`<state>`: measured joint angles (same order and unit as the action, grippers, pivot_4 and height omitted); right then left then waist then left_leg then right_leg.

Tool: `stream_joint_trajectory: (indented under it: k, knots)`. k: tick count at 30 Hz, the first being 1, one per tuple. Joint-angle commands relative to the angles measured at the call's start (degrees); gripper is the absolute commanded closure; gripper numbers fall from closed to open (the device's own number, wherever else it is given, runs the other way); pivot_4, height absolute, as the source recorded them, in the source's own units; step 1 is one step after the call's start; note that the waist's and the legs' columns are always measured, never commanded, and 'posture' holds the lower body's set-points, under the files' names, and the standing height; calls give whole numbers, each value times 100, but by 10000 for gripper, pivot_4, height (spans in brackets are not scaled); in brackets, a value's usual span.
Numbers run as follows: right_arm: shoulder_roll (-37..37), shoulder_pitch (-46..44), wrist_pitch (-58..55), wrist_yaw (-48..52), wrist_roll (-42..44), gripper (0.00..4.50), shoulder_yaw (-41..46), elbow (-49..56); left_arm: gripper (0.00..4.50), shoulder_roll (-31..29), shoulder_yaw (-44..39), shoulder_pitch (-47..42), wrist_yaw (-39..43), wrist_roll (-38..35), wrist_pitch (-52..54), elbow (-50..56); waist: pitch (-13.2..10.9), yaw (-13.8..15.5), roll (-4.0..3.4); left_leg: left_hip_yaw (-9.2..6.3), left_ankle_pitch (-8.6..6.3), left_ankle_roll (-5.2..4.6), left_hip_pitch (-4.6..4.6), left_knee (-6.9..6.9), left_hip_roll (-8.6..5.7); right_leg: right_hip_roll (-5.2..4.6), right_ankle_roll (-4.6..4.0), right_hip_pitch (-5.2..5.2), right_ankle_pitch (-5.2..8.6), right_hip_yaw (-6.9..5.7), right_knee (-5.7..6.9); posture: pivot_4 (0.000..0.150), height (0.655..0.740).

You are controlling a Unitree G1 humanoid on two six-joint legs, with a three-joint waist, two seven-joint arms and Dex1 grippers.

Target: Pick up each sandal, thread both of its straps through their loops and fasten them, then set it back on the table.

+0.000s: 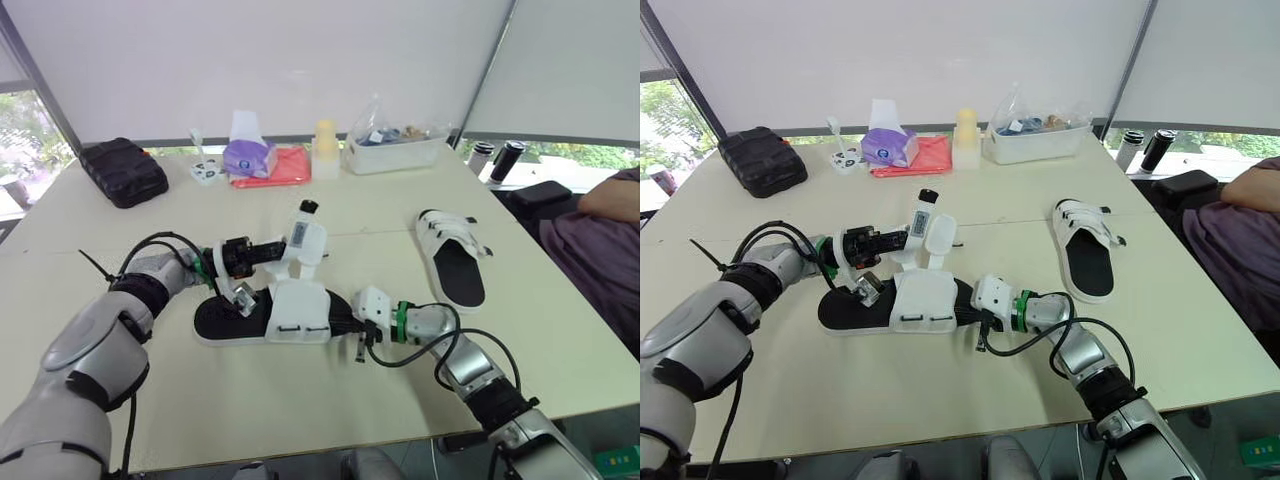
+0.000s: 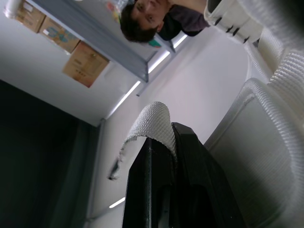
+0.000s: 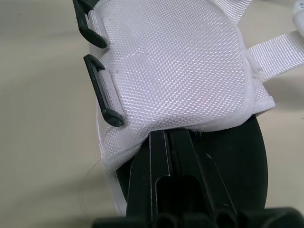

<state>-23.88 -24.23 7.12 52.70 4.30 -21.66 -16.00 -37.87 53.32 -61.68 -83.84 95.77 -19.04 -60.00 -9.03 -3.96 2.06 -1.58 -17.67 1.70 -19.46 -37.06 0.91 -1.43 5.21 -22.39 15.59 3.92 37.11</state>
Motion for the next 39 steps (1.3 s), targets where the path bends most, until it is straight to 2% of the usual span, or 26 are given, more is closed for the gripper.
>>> stream_joint_trajectory:
  k: [1,4,10,11,12,14,15,19,24,30,36,39]
  knots:
    - [-162,289,-414,-59,-679,45000,-325,-1150,44493,-206,-337,-561,-302,-501,291,-93,-2,4,3,1,0,0,-1,0,0,0,0,-1,0,0,0,1500,7400]
    - [-154,268,-400,-62,-666,45000,-317,-1200,44493,-251,-443,-572,-324,-711,40,-60,-4,9,5,2,0,0,-3,0,0,-1,0,-2,0,-1,0,1500,7400]
    - [-135,255,-357,-74,-659,45000,-311,-1271,44493,-377,-463,-493,130,-1546,-2081,-110,-4,20,6,-1,0,1,-6,1,3,-14,-1,-4,-1,1,-2,1500,7400]
    - [-129,252,-349,-77,-658,45000,-311,-1288,38736,-393,-433,-475,278,-1609,-2262,-133,-3,35,8,-1,0,1,-5,0,3,-15,-1,-3,-1,1,-2,1500,7400]
    - [-122,248,-340,-81,-659,45000,-314,-1306,35423,-410,-389,-471,437,-1660,-2443,-157,1,55,14,-1,0,1,-5,0,4,-16,-1,-1,-1,1,-2,1500,7400]
    - [-100,235,-328,-88,-662,45000,-320,-1343,25275,-400,-338,-473,864,-1827,-2774,-281,8,72,14,2,0,1,7,0,2,-14,-2,13,0,-2,-8,1500,7400]
    - [-81,222,-322,-93,-667,45000,-326,-1365,21554,-374,-307,-467,1069,-1890,-2911,-363,19,81,12,3,0,1,10,1,2,-12,-1,17,0,-2,-8,1500,7400]
    - [-49,192,-307,-89,-662,45000,-323,-1397,1789,-319,-294,-396,1616,-2085,-3062,-506,44,124,12,13,0,0,29,-1,-1,-9,-1,40,1,-2,-11,1500,7400]
    - [-70,178,-272,-85,-663,45000,-307,-1443,1789,-405,-454,-287,1927,-2381,-3279,-448,44,128,13,12,0,0,24,-4,2,-4,-2,33,1,0,-9,1500,7400]
    - [-58,154,-234,-108,-672,45000,-301,-1508,1789,-728,-855,108,2917,-3203,-4081,-63,45,125,10,12,0,0,23,-3,6,-9,-2,30,0,1,-9,1500,7400]
    - [-7,120,-176,-140,-677,45000,-301,-1625,1789,-1334,-1591,1211,3943,-3825,-4398,2272,46,138,8,1,0,0,25,-3,35,-22,-11,32,-4,7,-9,1500,7400]
    - [58,75,-133,-156,-685,45000,-313,-1719,1789,-1369,-1871,1602,4657,-4233,-4421,2883,54,133,-1,11,0,0,26,-3,55,-22,-42,35,4,6,-9,1500,7400]
